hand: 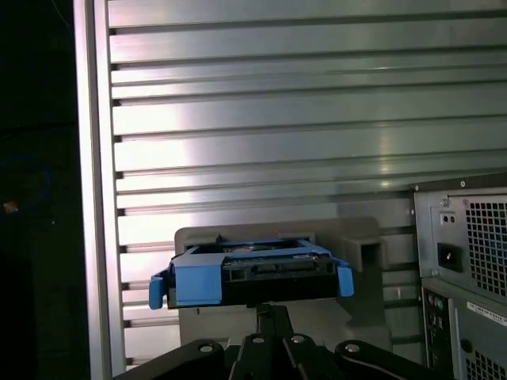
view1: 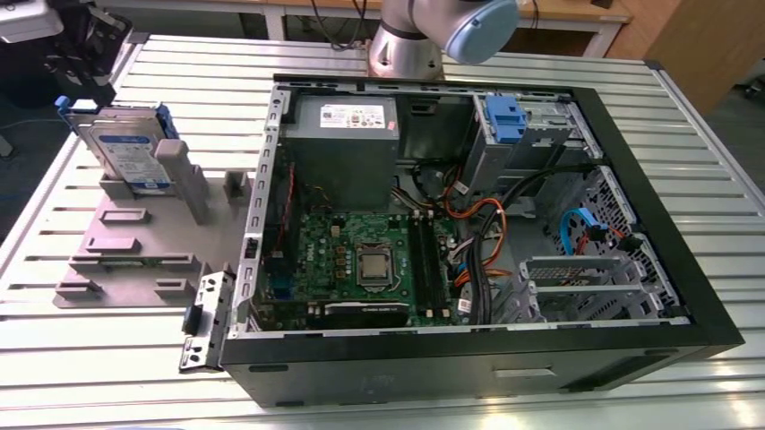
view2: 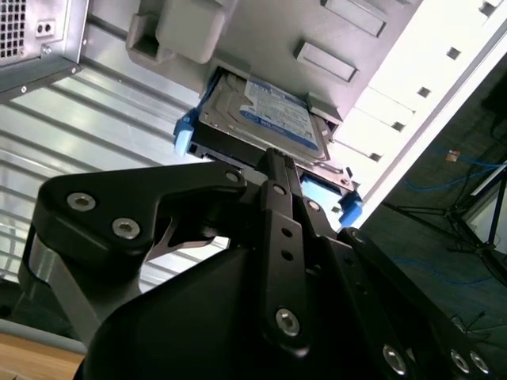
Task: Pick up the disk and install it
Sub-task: 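Reach for the disk, then pick up the disk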
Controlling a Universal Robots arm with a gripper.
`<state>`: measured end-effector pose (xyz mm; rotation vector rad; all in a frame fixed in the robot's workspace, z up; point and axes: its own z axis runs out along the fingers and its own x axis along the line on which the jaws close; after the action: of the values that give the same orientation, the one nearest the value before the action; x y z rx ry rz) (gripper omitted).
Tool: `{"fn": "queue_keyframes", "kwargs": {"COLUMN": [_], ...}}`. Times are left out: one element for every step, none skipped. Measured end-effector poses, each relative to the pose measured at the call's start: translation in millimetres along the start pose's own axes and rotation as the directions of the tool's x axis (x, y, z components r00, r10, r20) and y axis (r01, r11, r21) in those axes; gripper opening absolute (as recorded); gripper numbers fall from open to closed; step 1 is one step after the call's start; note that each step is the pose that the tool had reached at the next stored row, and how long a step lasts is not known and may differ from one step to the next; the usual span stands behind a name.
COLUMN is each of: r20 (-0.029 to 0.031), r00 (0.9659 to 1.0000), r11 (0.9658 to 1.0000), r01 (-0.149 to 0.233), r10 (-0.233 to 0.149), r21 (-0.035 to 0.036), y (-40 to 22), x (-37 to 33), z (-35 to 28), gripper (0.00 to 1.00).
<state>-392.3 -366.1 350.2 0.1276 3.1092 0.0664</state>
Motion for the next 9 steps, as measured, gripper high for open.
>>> {"fn": "queue_keyframes", "kwargs": {"r20": [-0.0001, -0.0002, -0.0001, -0.0001, -0.0002, -0.0002, -0.0003, -0.0004, -0.0002], "r00": [1.0, 1.0, 1.0, 1.0, 1.0, 1.0, 1.0, 1.0, 1.0], "r11": [1.0, 1.0, 1.0, 1.0, 1.0, 1.0, 1.0, 1.0, 1.0], "r01": [0.0, 0.0, 0.0, 0.0, 0.0, 0.0, 0.0, 0.0, 0.0], "r10": [0.0, 0.0, 0.0, 0.0, 0.0, 0.0, 0.0, 0.0, 0.0], "r21": [0.0001, 0.0002, 0.0001, 0.0001, 0.0002, 0.0002, 0.0002, 0.0002, 0.0002], "y": [1.5, 2.8, 3.8, 4.3, 4.7, 4.8, 4.8, 4.8, 5.2], "x": [1.2, 2.2, 2.8, 3.1, 3.2, 3.3, 3.3, 3.3, 3.4], "z": [0.6, 1.2, 2.0, 2.8, 3.6, 4.0, 4.0, 4.0, 4.7], "gripper": [0.11, 0.11, 0.11, 0.11, 0.11, 0.11, 0.11, 0.11, 0.11]}}
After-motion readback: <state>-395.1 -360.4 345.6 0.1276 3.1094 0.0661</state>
